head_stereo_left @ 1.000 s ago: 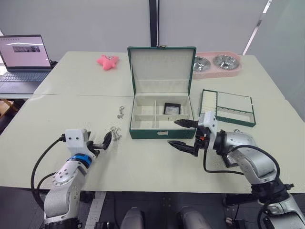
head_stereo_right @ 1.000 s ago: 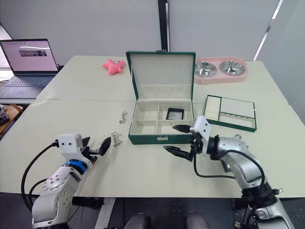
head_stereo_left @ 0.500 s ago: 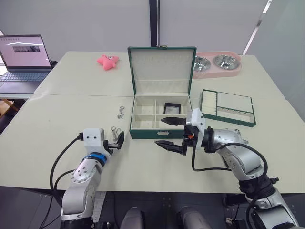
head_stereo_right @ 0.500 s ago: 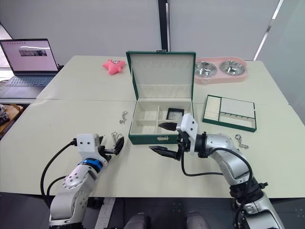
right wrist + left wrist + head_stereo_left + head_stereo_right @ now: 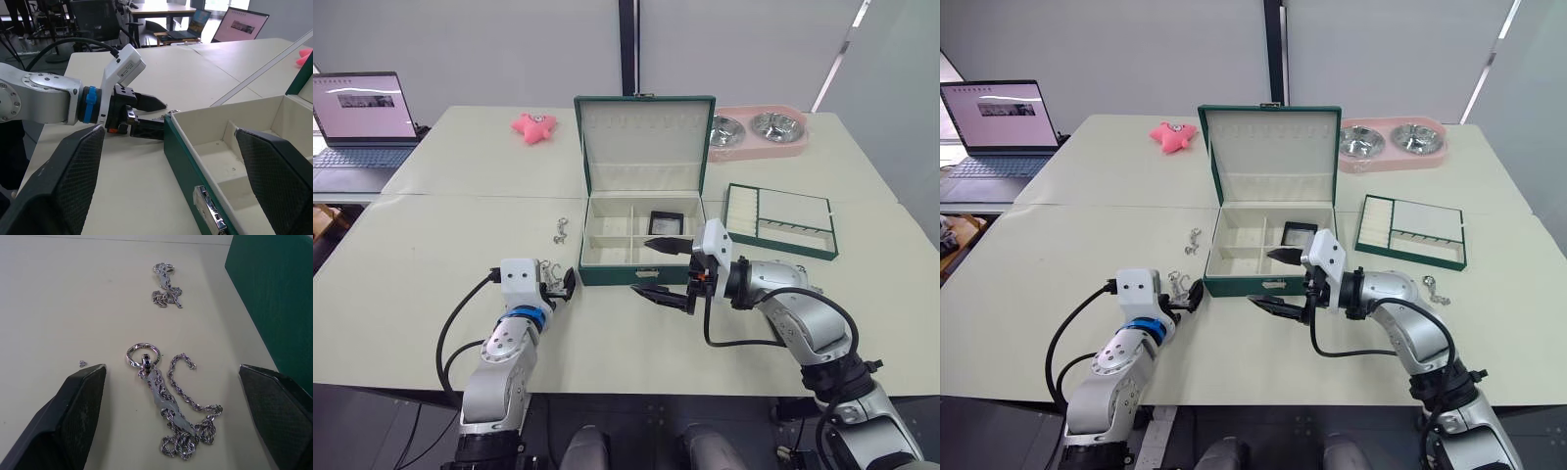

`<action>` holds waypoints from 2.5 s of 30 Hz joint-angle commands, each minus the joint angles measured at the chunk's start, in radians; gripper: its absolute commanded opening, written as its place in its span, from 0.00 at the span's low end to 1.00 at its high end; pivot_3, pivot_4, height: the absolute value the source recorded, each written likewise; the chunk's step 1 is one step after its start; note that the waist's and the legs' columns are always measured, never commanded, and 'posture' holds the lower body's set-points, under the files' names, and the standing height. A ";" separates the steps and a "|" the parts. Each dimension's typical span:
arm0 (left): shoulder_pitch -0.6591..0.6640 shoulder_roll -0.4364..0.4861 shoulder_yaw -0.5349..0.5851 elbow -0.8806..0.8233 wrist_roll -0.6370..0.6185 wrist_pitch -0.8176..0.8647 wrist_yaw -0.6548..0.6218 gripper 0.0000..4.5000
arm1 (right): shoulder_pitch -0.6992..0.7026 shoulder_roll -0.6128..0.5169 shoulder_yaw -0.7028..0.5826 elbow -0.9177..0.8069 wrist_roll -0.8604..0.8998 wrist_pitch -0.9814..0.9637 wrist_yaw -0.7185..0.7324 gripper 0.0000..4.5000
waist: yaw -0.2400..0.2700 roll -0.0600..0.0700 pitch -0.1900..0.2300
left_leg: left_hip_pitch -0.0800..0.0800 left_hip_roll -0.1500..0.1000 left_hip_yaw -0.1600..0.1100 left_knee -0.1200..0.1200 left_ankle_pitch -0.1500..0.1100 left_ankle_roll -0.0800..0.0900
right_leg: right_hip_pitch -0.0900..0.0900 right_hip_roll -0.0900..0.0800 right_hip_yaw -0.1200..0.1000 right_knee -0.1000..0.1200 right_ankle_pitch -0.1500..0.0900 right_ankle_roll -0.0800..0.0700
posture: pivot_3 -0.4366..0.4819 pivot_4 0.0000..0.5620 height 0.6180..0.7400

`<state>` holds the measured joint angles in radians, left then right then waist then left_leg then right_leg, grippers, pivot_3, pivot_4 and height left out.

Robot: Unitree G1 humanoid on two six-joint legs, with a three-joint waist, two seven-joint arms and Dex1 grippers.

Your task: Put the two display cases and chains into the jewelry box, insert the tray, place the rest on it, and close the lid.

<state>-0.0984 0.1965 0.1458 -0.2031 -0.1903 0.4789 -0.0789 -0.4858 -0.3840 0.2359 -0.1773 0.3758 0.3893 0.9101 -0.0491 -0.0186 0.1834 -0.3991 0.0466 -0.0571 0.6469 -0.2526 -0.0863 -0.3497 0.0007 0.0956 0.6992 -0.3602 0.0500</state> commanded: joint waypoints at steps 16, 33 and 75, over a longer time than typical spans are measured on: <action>-0.007 0.016 0.005 0.009 0.004 0.241 0.002 0.99 | -0.025 0.019 -0.029 -0.012 0.013 -0.008 -0.013 1.00 | -0.001 0.004 -0.003 | 0.001 0.000 0.000 0.000 0.000 0.000 | 0.001 0.000 0.000 0.000 0.000 0.000 | 0.48 0.27 1.00; -0.016 0.012 0.015 0.019 0.010 0.259 0.003 0.02 | -0.023 0.027 -0.051 -0.005 0.020 -0.017 -0.021 1.00 | 0.000 0.004 -0.003 | 0.001 0.000 0.000 0.000 0.000 0.000 | 0.002 0.000 0.000 -0.001 0.000 0.000 | 0.48 0.27 1.00; -0.418 0.025 0.101 -0.462 -0.150 0.757 0.035 0.01 | -0.092 -0.008 -0.154 0.040 0.057 -0.008 -0.011 1.00 | 0.001 -0.002 0.000 | -0.002 0.000 0.000 -0.001 0.000 0.000 | -0.001 0.000 0.000 -0.002 0.000 0.000 | 0.48 0.27 1.00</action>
<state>-0.4959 0.2264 0.2509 -0.6253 -0.3186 1.2359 -0.0350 -0.5630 -0.3856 0.1101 -0.1173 0.4203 0.4004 0.9008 -0.0482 -0.0204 0.1837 -0.4011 0.0462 -0.0569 0.6460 -0.2525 -0.0867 -0.3507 0.0007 0.0956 0.6970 -0.3602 0.0501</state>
